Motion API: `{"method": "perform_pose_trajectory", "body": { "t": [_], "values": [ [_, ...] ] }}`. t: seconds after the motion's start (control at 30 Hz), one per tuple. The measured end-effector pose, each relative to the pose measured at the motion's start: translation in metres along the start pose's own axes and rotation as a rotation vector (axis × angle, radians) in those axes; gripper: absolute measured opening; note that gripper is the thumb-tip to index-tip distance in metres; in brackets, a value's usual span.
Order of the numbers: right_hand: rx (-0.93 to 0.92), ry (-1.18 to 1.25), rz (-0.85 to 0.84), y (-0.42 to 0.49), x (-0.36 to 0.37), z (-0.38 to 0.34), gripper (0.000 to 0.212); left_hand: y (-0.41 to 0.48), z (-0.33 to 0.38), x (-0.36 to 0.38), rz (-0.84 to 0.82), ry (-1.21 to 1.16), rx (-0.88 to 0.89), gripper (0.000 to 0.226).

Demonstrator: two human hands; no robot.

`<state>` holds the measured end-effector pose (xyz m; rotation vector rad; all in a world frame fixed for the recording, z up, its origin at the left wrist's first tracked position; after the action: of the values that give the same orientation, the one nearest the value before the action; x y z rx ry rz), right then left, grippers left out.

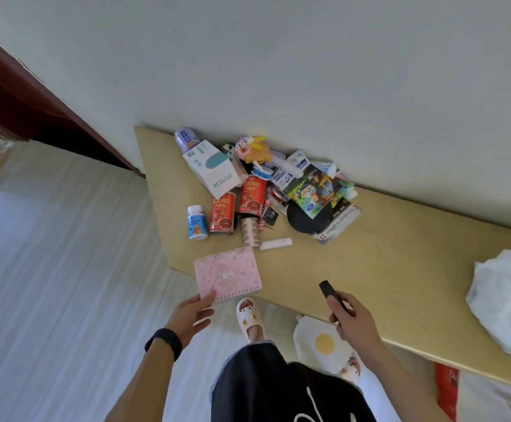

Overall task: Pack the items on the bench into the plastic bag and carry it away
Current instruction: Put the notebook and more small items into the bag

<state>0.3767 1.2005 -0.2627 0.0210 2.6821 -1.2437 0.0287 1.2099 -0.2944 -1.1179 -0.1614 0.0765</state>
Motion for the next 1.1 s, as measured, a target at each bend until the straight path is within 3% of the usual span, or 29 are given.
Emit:
{"method": "perform_pose_trajectory", "body": {
  "t": [0.1, 0.27, 0.4, 0.53, 0.6, 0.73, 0.93, 0.97, 1.03, 1.1],
  "values": [
    [-0.039, 0.148, 0.078, -0.024, -0.044, 0.008, 0.015, -0.015, 0.003, 0.055, -0.107, 0.030, 0.024, 0.046],
    [-0.003, 0.504, 0.238, -0.056, -0.152, 0.040, 0.020, -0.028, 0.006, 0.198, -0.274, 0.121, 0.083, 0.036],
    [-0.052, 0.481, 0.340, -0.073, -0.262, 0.072, 0.016, -0.039, -0.013, 0.332, -0.372, 0.192, 0.115, 0.019],
    [-0.023, 0.435, 0.534, -0.076, -0.361, 0.107, 0.015, -0.056, -0.038, 0.444, -0.484, 0.366, 0.147, 0.025],
    [0.026, 0.403, 0.592, -0.068, -0.399, 0.123, 0.020, -0.063, -0.048, 0.486, -0.464, 0.481, 0.191, 0.028],
    [0.162, 0.390, 0.557, -0.049, -0.444, 0.141, 0.031, -0.067, -0.057, 0.544, -0.356, 0.683, 0.292, 0.032],
    [0.193, 0.885, 0.506, -0.020, -0.479, 0.146, 0.017, -0.076, -0.058, 0.596, -0.333, 0.884, 0.331, 0.027],
    [0.153, 0.950, 0.503, -0.019, -0.482, 0.146, 0.027, -0.078, -0.059, 0.602, -0.334, 0.914, 0.333, 0.025],
    [0.107, 0.910, 0.476, -0.021, -0.484, 0.143, 0.039, -0.080, -0.061, 0.614, -0.339, 0.965, 0.326, 0.022],
    [0.105, 0.804, 0.413, -0.028, -0.480, 0.140, 0.023, -0.079, -0.064, 0.623, -0.343, 1.008, 0.321, 0.021]
  ]
}}
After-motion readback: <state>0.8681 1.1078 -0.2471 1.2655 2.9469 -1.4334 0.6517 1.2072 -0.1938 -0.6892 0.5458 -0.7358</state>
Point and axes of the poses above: each hand's wrist, its own y-axis towards the middle knuckle, its own x-axis out of the palm, z = x × y, the point moved 1 cm from there along y, towards the middle knuckle, and after that the axes turned 5 degrees about -z, right-handed, at the moved point
